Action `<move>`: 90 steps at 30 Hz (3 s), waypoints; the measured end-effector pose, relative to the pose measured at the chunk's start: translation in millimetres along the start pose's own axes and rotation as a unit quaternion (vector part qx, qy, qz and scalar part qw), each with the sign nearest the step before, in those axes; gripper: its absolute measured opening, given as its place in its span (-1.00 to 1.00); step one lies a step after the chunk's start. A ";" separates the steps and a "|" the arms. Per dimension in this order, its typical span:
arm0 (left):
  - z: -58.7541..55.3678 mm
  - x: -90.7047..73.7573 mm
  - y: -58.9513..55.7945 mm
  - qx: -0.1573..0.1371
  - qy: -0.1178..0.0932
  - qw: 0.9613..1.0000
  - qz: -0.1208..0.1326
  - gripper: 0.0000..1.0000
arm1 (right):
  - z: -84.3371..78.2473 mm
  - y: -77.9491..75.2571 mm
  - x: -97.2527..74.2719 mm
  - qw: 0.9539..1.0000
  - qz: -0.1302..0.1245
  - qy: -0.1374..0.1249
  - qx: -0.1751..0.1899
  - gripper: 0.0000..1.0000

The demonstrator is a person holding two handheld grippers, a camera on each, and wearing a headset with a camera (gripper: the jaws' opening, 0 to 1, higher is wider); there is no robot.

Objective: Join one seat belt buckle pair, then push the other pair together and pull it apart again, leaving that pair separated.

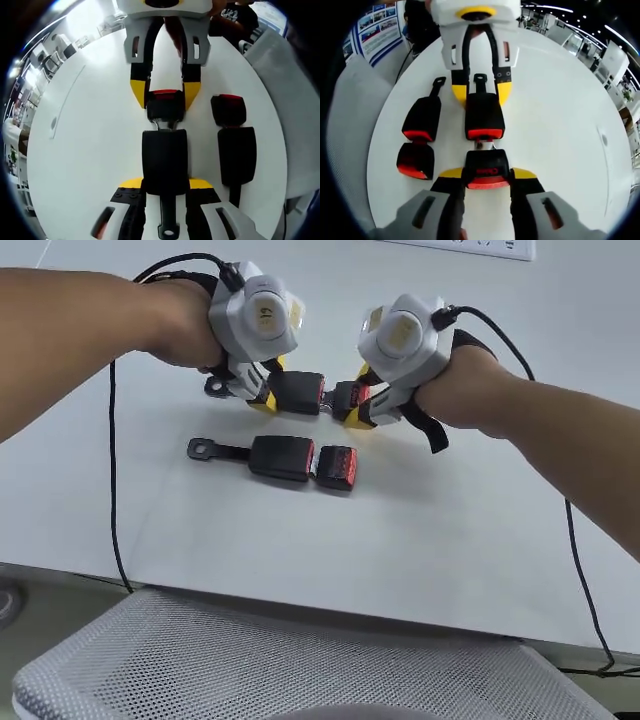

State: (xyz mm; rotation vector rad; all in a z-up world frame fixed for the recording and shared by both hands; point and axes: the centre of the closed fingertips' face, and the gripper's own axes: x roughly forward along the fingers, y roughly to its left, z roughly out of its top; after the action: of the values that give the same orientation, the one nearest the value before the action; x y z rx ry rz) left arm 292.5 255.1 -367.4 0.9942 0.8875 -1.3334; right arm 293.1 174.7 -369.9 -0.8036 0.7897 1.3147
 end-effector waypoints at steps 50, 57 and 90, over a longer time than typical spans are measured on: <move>-3.0 4.5 5.8 -0.012 -0.010 1.000 0.010 -0.38 | -165.4 -2.0 -96.4 0.995 -0.023 0.093 0.020 -0.27; -2.2 4.5 5.7 -0.011 -0.007 1.000 0.007 -0.37 | -167.4 -2.8 -98.9 0.994 -0.029 0.108 0.018 -0.27; -4.5 -86.0 -61.7 -0.166 -0.107 0.967 0.159 0.04 | -79.2 75.4 -148.8 0.978 -0.142 -0.062 0.140 0.16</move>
State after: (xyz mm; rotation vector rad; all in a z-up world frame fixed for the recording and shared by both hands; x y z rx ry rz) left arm 226.4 290.4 -292.5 0.6809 0.7209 -0.9585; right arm 201.4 37.7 -286.6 -0.5791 0.7117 0.9637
